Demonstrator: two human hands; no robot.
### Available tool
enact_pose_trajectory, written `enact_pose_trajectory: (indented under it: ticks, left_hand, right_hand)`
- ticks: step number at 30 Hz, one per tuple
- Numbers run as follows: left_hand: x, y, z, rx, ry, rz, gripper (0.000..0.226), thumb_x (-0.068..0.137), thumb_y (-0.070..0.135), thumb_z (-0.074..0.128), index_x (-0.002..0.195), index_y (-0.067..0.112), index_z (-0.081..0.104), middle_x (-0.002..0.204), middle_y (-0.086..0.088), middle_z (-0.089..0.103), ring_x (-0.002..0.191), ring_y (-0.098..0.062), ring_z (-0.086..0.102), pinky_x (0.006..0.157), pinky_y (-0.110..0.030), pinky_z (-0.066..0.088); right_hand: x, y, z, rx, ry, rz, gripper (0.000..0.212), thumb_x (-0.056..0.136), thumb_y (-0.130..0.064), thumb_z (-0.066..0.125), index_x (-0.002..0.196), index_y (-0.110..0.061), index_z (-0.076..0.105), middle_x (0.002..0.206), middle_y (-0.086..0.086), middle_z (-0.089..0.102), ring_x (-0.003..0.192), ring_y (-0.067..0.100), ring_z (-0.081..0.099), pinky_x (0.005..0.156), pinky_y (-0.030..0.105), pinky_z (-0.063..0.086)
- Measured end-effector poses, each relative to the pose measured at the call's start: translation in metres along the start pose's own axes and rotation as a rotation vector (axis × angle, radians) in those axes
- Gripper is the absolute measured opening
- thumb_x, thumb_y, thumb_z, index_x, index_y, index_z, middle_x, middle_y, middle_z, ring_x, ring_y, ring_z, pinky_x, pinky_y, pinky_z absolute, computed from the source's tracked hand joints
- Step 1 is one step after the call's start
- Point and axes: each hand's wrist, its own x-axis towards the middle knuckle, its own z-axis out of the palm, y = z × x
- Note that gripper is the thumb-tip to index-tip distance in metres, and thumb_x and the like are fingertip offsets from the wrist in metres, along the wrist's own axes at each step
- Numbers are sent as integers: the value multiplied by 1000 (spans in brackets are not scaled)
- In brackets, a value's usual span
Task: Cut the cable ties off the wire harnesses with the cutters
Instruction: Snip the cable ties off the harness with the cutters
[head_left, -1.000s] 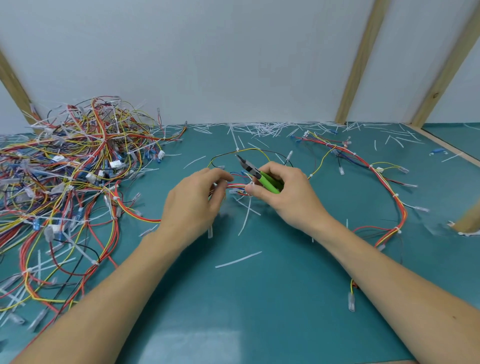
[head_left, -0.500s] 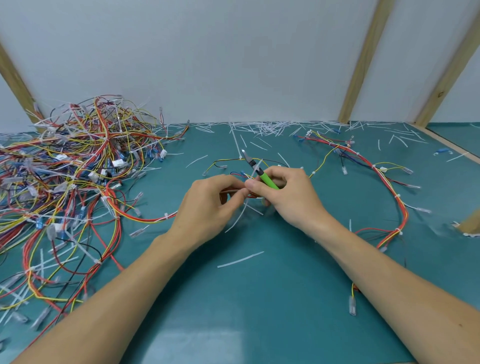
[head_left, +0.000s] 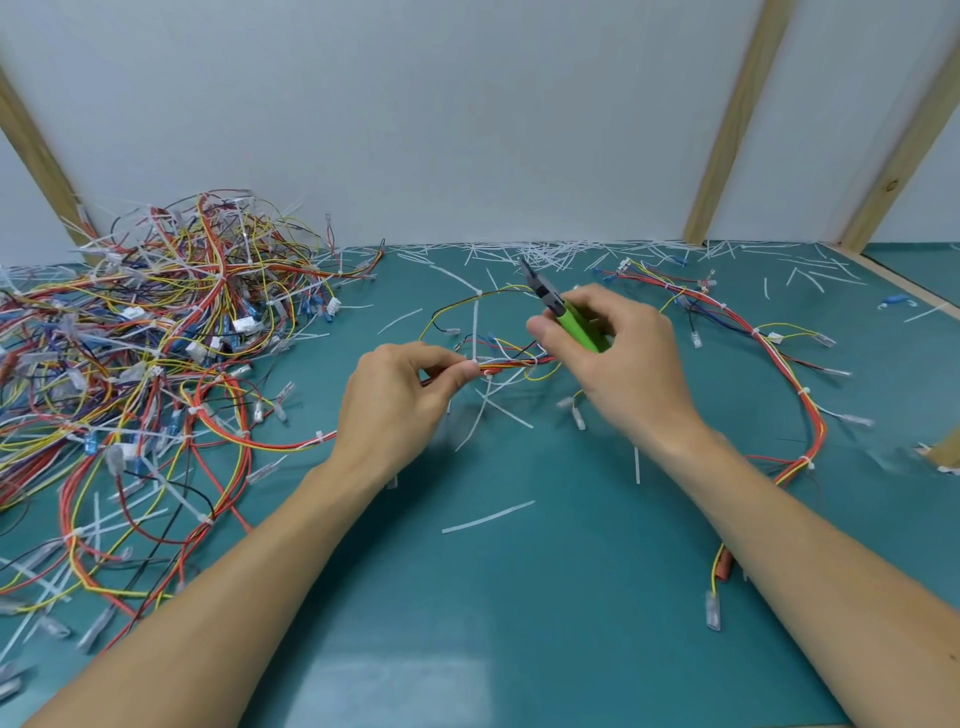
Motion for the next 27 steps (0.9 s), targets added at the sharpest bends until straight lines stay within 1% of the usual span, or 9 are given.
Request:
enact_pose_trajectory:
  ticks: [2,3,5,7,10,14,18,24,27]
  left_hand:
    - [-1,1,1,-62,-38,-15,17,89,41,73,72,40,72,48,13,48,45,-12,30,43,-21,22]
    - [-1,1,1,-84,-45,-15,17,90,39,73,73,36,73,46,12,46,44,-11,30,43,-20,22]
    - [-1,3,1,-96,-36,3,16,92,32,72,77,30,72,48,14,48,45,-9,35,45,-16,26]
    - [0,5,1,-97,-14,32,13,94,24,70,81,25,70,56,13,56,52,-5,45,51,-14,35]
    - [-1,7,0,-93,-14,38,14,96,19,67,83,24,67,65,8,62,57,-3,50,56,-14,40]
    - [-1,6,0,-51,1,32,16,94,17,69,79,22,67,50,17,52,52,-1,47,52,-11,35]
    - [0,5,-4,-17,38,31,12,92,18,72,80,19,71,55,17,49,54,3,47,51,-10,31]
    - [0,4,-1,-15,14,32,11,92,20,73,81,19,72,51,19,53,51,2,47,50,-11,32]
    - [1,3,0,13,12,54,9,91,20,73,82,19,72,60,15,56,56,3,49,52,-10,32]
  right_hand:
    - [3,4,-7,-174,-56,-81,27,84,-52,77,91,-26,71,71,-12,63,68,8,56,64,23,44]
    - [4,6,-9,-259,-109,-101,27,83,-52,79,94,-28,72,75,-13,65,71,8,57,69,30,49]
    - [4,10,-10,-377,-214,-104,28,82,-53,79,98,-32,73,84,-10,67,79,15,60,75,40,53]
    - [4,12,-11,-411,-269,-113,28,82,-54,79,100,-33,73,87,-9,67,83,16,61,76,42,53]
    - [5,13,-13,-428,-277,-143,31,81,-55,79,102,-33,73,90,-10,67,85,15,62,76,42,54]
    - [4,11,-13,-480,-287,-179,31,82,-53,79,106,-34,74,99,-12,67,92,16,63,75,39,53]
    - [3,8,-10,-485,-314,-199,30,83,-52,79,107,-35,73,102,-13,65,93,15,63,73,37,51]
    - [-1,7,-9,-481,-333,-189,36,81,-59,77,108,-35,74,101,-13,65,92,14,61,73,37,51]
    - [-2,5,-8,-476,-337,-185,40,80,-65,75,107,-35,75,96,-13,64,88,13,59,71,38,51]
